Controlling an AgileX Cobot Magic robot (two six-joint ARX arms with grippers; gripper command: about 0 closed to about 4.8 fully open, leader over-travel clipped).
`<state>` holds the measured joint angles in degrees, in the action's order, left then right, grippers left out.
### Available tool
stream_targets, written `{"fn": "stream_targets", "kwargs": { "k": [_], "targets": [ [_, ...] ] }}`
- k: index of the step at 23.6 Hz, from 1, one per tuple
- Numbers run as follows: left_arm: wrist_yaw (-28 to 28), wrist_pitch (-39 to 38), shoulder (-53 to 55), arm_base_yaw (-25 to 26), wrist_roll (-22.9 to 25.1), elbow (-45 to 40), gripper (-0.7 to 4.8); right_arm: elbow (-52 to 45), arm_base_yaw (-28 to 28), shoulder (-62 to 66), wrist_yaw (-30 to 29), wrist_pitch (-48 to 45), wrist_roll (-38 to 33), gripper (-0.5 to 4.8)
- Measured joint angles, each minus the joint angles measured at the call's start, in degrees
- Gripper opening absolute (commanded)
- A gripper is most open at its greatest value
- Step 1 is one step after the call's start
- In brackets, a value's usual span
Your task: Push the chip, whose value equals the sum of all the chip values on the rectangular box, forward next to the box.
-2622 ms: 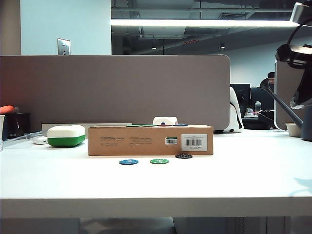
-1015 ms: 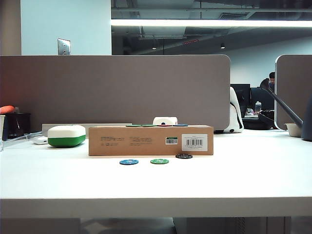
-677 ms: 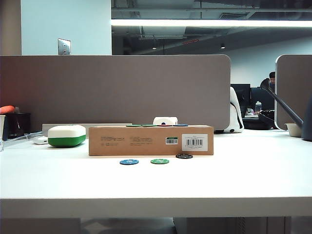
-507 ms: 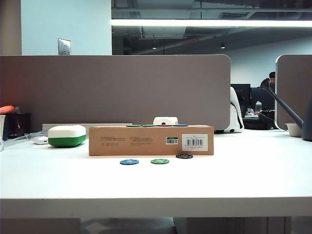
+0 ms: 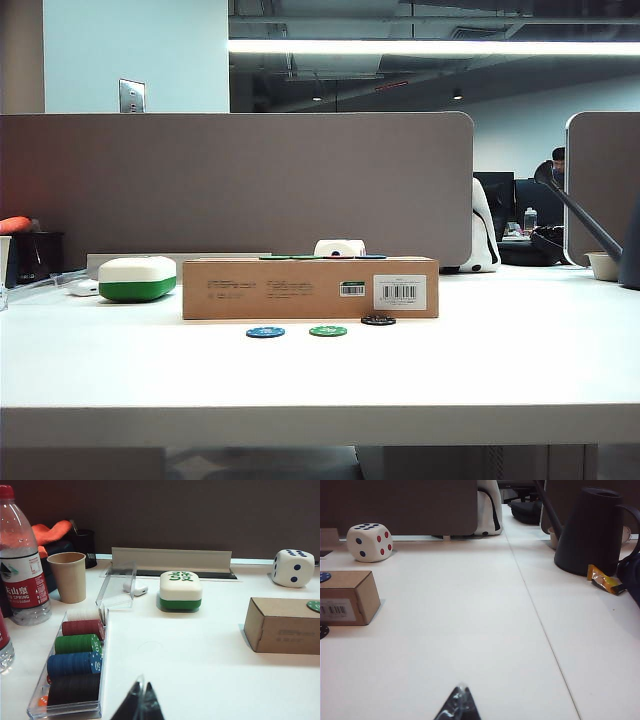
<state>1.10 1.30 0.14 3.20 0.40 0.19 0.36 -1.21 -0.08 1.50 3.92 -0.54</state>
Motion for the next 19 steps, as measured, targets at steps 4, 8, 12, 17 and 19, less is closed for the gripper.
{"fn": "stream_targets", "kwargs": {
  "k": [4, 8, 12, 17, 19],
  "targets": [
    [0.0, 0.0, 0.0, 0.0, 0.0, 0.0, -0.05, 0.0, -0.09, 0.0, -0.07, 0.02, -1.05, -0.05],
    [0.0, 0.0, 0.0, 0.0, 0.0, 0.0, -0.05, 0.0, -0.09, 0.0, -0.13, 0.02, -1.99, -0.05],
    [0.0, 0.0, 0.0, 0.0, 0.0, 0.0, -0.05, 0.0, -0.09, 0.0, -0.15, 0.02, -2.01, -0.05],
    [0.0, -0.02, 0.0, 0.0, 0.0, 0.0, -0.05, 0.0, -0.09, 0.0, -0.15, 0.02, -2.16, -0.05],
    [0.0, 0.0, 0.0, 0.0, 0.0, 0.0, -0.05, 0.0, -0.15, 0.0, -0.17, 0.02, -2.19, -0.05]
  ]
}}
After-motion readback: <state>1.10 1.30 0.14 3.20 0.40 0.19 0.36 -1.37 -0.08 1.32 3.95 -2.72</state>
